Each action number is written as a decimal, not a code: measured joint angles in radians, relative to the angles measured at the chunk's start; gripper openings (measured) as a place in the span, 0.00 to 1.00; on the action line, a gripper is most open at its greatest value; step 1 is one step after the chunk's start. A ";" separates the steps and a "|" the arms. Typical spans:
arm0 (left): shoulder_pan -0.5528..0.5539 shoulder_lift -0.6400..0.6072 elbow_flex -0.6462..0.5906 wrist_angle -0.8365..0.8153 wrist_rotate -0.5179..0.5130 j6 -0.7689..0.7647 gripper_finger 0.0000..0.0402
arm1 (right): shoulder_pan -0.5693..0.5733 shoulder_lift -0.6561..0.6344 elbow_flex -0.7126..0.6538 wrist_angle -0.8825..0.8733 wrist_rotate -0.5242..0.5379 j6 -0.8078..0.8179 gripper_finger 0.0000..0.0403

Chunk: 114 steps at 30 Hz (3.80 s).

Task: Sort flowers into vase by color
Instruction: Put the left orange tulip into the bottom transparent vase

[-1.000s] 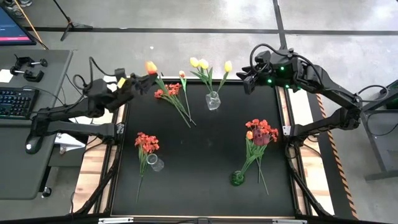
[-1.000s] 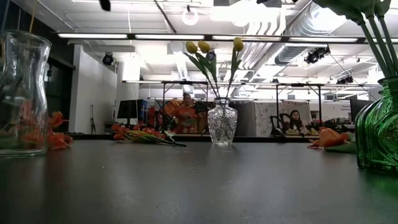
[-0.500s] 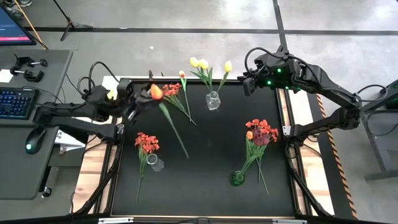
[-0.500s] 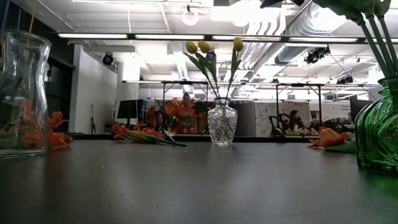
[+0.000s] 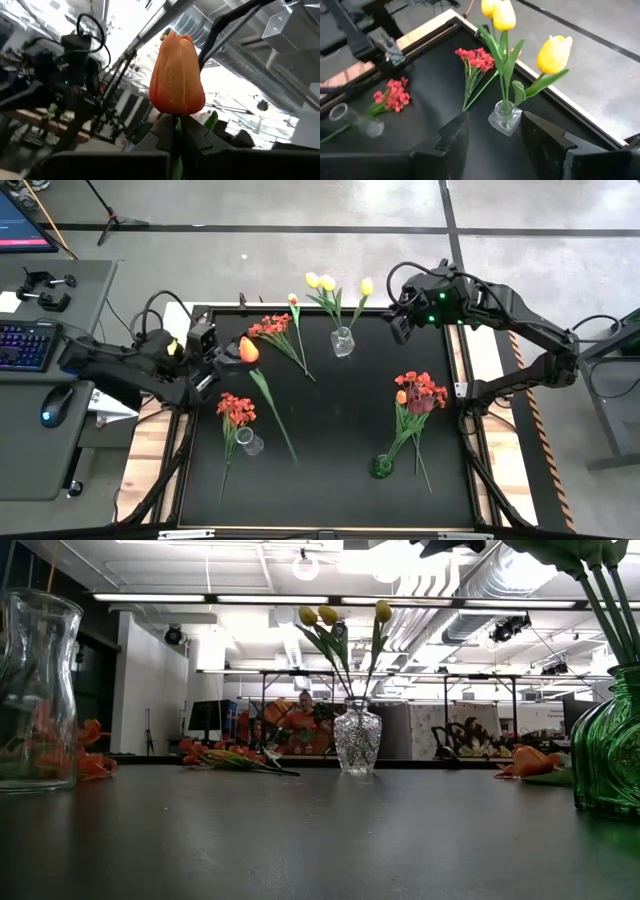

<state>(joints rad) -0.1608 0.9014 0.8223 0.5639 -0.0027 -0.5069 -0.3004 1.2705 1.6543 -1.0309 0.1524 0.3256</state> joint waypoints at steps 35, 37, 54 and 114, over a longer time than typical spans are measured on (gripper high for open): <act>0.006 -0.071 0.000 0.162 -0.003 0.282 0.00 | 0.000 0.000 0.000 0.016 -0.018 0.013 0.42; 0.006 -0.081 0.000 0.135 0.015 0.283 0.00 | 0.000 0.000 0.000 0.016 -0.018 0.009 0.42; -0.057 -0.352 0.000 -0.388 -0.062 0.122 0.00 | 0.000 0.000 0.000 0.015 -0.009 0.018 0.42; -0.130 -0.238 -0.057 -0.868 -0.312 -0.120 0.00 | 0.000 0.055 0.000 -0.048 0.031 -0.028 0.42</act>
<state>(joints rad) -0.2908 0.6636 0.7650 -0.3040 -0.3148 -0.6267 -0.3002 1.3258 1.6543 -1.0788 0.1831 0.2974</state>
